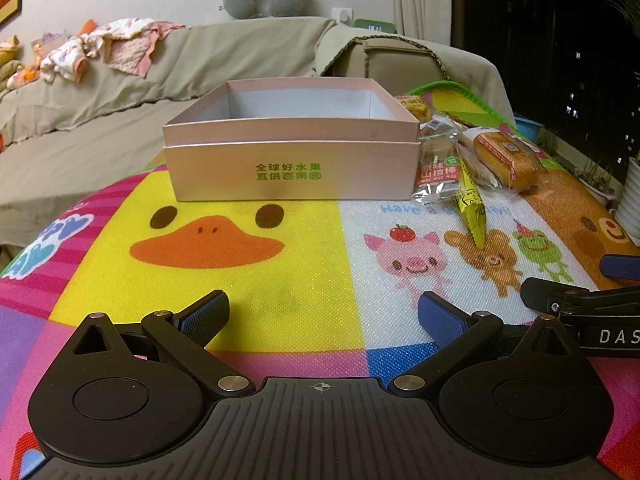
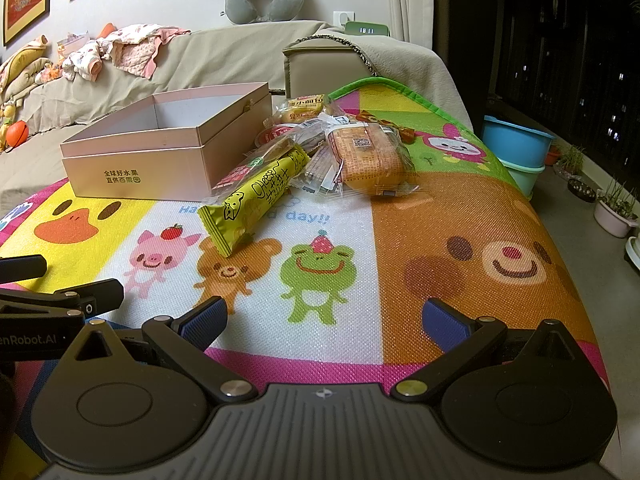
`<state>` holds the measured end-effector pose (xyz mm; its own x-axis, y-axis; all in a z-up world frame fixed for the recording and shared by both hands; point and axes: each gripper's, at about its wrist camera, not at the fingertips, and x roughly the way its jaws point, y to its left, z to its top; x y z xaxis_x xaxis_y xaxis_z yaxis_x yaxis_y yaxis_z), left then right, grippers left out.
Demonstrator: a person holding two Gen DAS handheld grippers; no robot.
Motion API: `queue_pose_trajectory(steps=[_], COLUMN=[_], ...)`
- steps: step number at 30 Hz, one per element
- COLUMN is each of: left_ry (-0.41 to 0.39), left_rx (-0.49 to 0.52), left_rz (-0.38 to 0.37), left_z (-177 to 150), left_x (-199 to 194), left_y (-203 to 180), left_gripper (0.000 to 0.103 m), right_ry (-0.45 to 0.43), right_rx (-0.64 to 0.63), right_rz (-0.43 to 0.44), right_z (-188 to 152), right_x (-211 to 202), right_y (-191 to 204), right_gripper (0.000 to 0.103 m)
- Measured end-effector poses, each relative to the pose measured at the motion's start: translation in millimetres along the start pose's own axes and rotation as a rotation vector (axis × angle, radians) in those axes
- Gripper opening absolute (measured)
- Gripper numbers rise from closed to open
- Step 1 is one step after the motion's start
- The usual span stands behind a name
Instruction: Organize objects
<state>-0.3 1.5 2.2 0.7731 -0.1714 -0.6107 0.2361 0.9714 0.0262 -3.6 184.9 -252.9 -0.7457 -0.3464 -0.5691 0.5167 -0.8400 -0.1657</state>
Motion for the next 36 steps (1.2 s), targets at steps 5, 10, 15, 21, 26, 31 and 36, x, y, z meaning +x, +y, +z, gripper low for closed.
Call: queue_pose_trajectory(steps=[5, 10, 15, 21, 26, 31, 36], left_ry=[0.001, -0.003, -0.003, -0.006, -0.008, -0.002, 0.061], left_rx=[0.002, 0.014, 0.026, 0.046, 0.061, 0.095, 0.096], left_rz=[-0.004, -0.016, -0.038, -0.050, -0.049, -0.110, -0.129], left_z=[0.2, 0.2, -1.0, -1.8, -2.3, -1.7, 8.3], left_x=[-0.1, 2.0, 1.5, 1.0, 0.4, -0.3, 0.3], left_y=[1.4, -1.2, 0.8, -1.1, -3.8, -5.0, -6.3], left_gripper=[0.103, 0.103, 0.103, 0.103, 0.103, 0.103, 0.103], right_ry=[-0.001, 0.001, 0.002, 0.004, 0.007, 0.064, 0.160], right_rx=[0.005, 0.005, 0.006, 0.011, 0.014, 0.060, 0.006], right_rz=[0.003, 0.002, 0.003, 0.005, 0.008, 0.024, 0.006], right_z=[-0.3, 1.2, 0.3, 0.6, 0.8, 10.9, 20.3], right_x=[-0.6, -0.8, -1.0, -0.5, 0.1, 2.5, 10.1], right_y=[-0.9, -0.1, -0.8, -1.0, -1.8, -5.9, 1.4], right_gripper=[0.103, 0.103, 0.103, 0.103, 0.103, 0.103, 0.103])
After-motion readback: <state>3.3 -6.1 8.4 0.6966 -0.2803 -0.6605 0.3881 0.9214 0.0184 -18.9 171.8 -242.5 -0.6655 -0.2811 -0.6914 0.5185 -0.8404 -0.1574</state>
